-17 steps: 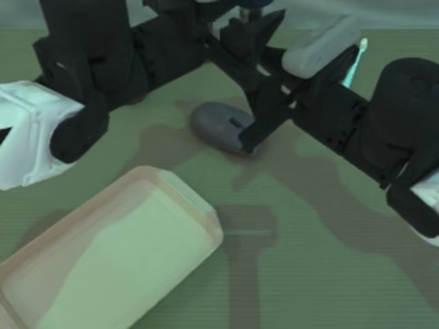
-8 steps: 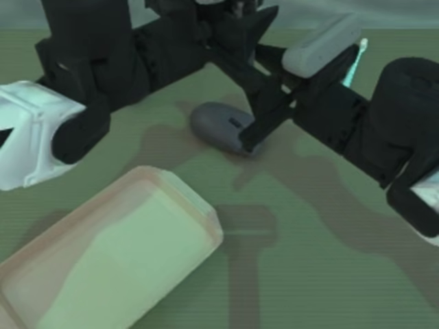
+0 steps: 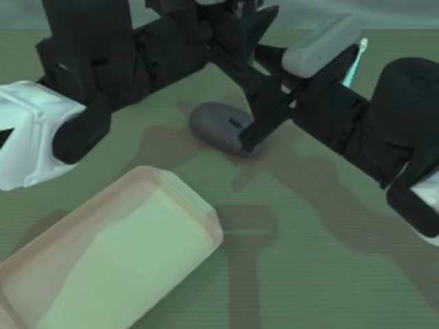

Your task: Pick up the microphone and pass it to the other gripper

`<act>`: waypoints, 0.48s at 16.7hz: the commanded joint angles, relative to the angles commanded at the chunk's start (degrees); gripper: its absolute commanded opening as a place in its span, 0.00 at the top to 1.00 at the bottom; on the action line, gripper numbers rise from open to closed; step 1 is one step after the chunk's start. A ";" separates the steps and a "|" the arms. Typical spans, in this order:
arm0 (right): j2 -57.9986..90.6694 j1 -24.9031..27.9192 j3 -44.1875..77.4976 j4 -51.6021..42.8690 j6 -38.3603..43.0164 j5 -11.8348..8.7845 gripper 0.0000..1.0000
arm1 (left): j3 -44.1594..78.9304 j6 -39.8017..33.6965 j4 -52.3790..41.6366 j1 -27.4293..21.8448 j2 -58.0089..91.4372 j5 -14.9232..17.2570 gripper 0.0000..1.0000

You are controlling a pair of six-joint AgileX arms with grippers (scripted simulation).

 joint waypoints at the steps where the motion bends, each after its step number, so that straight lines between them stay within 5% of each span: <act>1: 0.00 0.00 0.00 0.00 0.00 0.00 0.70 | 0.00 0.00 0.00 0.00 0.00 0.00 1.00; 8: 0.00 0.00 0.00 0.00 0.00 0.00 0.17 | 0.00 0.00 0.00 0.00 0.00 0.00 1.00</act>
